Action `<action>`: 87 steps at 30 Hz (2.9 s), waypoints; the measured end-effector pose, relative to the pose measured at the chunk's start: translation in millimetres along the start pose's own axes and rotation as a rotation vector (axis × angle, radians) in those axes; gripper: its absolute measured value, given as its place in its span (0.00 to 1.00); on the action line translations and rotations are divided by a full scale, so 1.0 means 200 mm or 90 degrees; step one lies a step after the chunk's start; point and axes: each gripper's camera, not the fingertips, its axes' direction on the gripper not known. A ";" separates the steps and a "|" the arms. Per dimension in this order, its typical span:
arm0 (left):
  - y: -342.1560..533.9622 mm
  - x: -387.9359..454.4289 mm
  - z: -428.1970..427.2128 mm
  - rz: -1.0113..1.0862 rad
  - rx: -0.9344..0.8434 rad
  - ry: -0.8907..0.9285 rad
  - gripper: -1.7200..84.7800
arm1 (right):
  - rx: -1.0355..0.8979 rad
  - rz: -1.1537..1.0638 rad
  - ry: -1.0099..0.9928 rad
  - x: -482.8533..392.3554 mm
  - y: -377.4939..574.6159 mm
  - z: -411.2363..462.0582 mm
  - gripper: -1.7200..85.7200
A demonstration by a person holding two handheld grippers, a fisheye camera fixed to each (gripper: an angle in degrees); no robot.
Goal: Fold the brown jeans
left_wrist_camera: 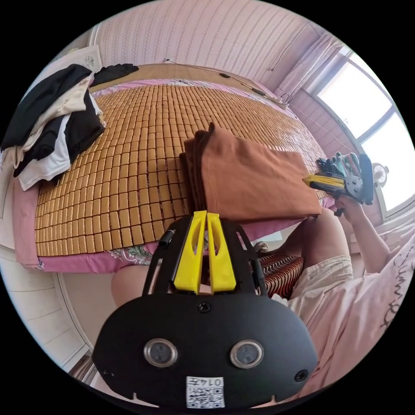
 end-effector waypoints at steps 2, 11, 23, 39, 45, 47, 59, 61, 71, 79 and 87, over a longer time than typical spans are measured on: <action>-0.02 0.09 -0.05 0.029 0.017 -0.021 0.01 | -0.084 0.011 -0.023 0.05 0.05 0.05 0.02; -0.18 0.81 0.21 0.284 -0.004 0.121 0.01 | 0.001 0.031 -0.045 0.16 -0.15 -0.02 0.02; -0.31 1.19 0.71 0.390 -0.124 0.037 0.01 | -0.259 -0.079 -0.101 0.40 -0.79 0.38 0.02; -0.36 1.31 0.76 0.426 -0.153 0.093 0.01 | -0.013 0.077 -0.179 0.93 -0.32 0.15 0.02; -0.55 1.32 0.67 0.361 -0.048 0.109 0.01 | -0.029 0.115 -0.190 0.97 0.09 0.03 0.02; -0.69 1.40 0.75 0.371 -0.031 0.038 0.01 | -0.019 0.076 -0.203 0.85 0.08 0.01 0.02; -0.59 1.47 0.94 0.435 -0.081 -0.026 0.01 | -0.098 0.247 -0.016 0.93 0.67 -0.06 0.17; -0.57 1.49 0.92 0.434 -0.091 -0.021 0.01 | -0.111 0.280 -0.059 1.00 0.75 -0.05 0.19; -0.30 1.88 0.85 0.530 -0.075 0.164 0.20 | -0.106 0.328 -0.199 1.20 1.03 -0.02 0.08; -0.30 2.05 0.96 0.531 -0.081 0.066 0.15 | -0.006 0.344 -0.256 1.25 1.21 -0.10 0.03; -0.32 1.89 0.95 0.472 -0.062 0.122 0.02 | 0.152 0.431 -0.256 1.39 1.40 -0.13 0.05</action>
